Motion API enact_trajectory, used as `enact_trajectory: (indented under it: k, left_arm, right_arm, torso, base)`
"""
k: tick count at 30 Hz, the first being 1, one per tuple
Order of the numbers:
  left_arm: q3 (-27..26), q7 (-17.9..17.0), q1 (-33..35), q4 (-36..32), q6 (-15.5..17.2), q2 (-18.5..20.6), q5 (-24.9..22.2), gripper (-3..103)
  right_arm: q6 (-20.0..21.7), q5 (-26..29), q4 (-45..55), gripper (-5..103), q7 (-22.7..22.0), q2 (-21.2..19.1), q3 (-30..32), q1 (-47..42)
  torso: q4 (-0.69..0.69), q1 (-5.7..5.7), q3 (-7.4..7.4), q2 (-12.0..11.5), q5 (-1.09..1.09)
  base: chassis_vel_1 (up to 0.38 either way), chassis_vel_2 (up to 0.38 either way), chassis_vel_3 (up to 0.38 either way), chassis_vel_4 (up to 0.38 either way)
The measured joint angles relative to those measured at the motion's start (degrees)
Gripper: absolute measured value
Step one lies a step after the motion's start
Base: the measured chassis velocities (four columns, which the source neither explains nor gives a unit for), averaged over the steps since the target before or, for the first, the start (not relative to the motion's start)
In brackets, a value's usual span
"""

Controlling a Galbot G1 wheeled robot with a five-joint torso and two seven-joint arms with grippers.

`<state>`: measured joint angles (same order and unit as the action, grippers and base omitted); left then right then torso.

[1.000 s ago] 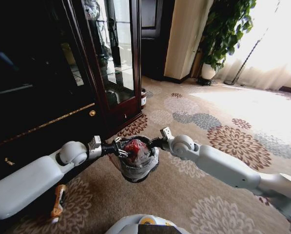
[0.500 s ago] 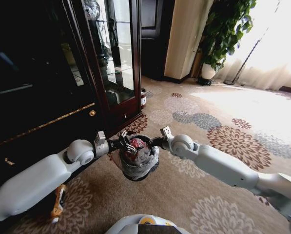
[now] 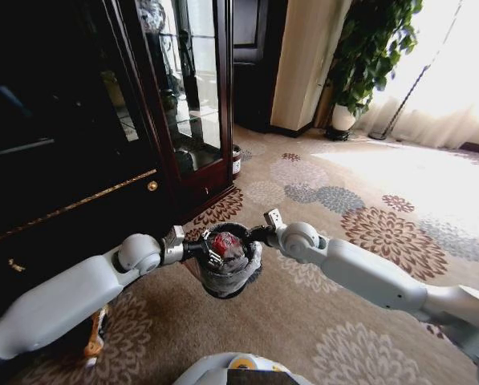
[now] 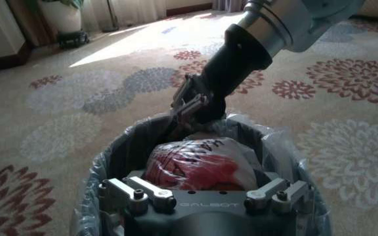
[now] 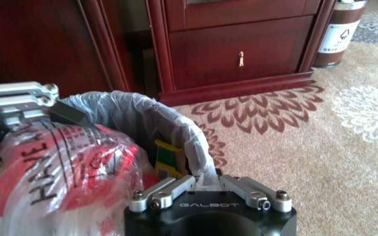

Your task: Pick up the trash from the ground and place it into the trash bin.

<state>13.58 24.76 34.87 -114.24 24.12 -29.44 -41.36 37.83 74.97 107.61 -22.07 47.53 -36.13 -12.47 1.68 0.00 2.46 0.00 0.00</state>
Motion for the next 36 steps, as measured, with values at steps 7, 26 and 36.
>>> enact_trajectory:
  k: [7,26,36]
  left_arm:
    - [7.5,1.0,-6.5,3.5,1.1,-3.0,0.8,100]
    - [6.9,0.4,-8.2,6.4,-0.2,-4.7,0.5,100]
    - [0.9,-2.4,-7.3,1.0,0.0,-3.4,-7.4,100]
  right_arm:
    - [-0.1,0.0,-0.1,0,0.0,0.0,0.3,0.0]
    - [-0.5,-0.5,-1.0,0,1.0,-0.2,0.9,-0.3]
    - [-0.5,-0.7,-0.8,0,1.8,-0.9,1.8,-0.5]
  torso:
    - [-0.01,0.0,0.0,0.0,0.01]
    - [0.01,0.0,0.0,0.0,0.0]
    - [0.01,0.0,0.0,0.0,0.01]
  base:
    - [0.0,0.0,0.0,0.0]
    - [0.0,0.0,0.0,0.0]
    - [0.0,0.0,0.0,0.0]
